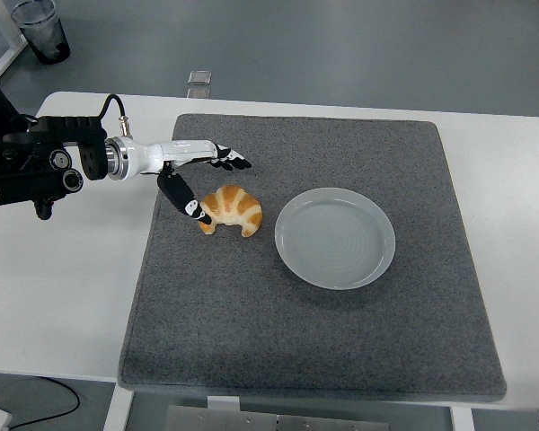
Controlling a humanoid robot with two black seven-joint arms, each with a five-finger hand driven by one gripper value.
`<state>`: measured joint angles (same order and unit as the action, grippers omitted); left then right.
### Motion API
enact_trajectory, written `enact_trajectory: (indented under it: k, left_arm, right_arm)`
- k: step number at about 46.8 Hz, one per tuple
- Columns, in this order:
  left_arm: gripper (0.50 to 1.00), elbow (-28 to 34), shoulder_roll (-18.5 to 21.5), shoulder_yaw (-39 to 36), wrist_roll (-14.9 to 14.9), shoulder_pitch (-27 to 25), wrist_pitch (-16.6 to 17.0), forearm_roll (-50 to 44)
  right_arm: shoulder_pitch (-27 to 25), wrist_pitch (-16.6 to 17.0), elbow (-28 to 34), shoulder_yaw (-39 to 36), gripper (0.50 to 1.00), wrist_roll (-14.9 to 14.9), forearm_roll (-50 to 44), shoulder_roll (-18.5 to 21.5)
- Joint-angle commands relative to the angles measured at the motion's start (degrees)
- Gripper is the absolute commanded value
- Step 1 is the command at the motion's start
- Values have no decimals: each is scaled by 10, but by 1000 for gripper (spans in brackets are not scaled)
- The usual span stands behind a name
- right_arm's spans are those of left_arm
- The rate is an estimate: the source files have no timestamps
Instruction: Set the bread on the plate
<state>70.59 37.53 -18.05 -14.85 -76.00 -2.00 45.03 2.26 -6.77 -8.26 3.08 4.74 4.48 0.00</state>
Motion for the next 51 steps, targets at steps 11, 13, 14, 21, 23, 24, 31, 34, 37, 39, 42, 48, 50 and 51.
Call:
enact_trajectory:
  k: [11,13,14,21,23,24,31,34,37,39,42,48,50,51]
  left_arm:
    - [992,-17,-29,0,0,13,16,8]
    - [992,-19,-32,0,1,13,17,8]
    - [992,-19,-33,0,1,13,17,8]
    - [992,-29,-48,-4,1,13,18,8]
    - [992,-33,-52,-6,1,13,19,8]
    - [992,-34,-53,-6,1,13,19,8]
    - [992,-36,-62,-8,1,15,21,8]
    - [992,-37,-65,-8,1,16,24,8]
    - [992,-39,-65,-9,1,16,24,8]
    - [992,-41,-66,-9,1,16,24,8]
    - [990,-42,-68,-14,0,16,24,8]
    - [984,-42,-70,-17,0,16,25,9]
    - [981,-42,-70,-17,0,16,25,9]
    - [981,-43,-71,-18,0,16,26,9]
  right_arm:
    - [0,0,0,0,952,0,0,0]
    - [-1,0,0,0,952,0,0,0]
    - [-1,0,0,0,952,0,0,0]
    - [-1,0,0,0,952,0,0,0]
    - [-1,0,0,0,952,0,0,0]
    - [-1,0,0,0,952,0,0,0]
    - [0,0,0,0,952,0,0,0]
    - [-1,0,0,0,952,0,0,0]
    - [0,0,0,0,952,0,0,0]
    - [0,0,0,0,952,0,0,0]
    - [-1,0,0,0,952,0,0,0]
    - [-1,0,0,0,952,0,0,0]
    - [0,0,0,0,952,0,0,0]
    - [-1,0,0,0,952,0,0,0]
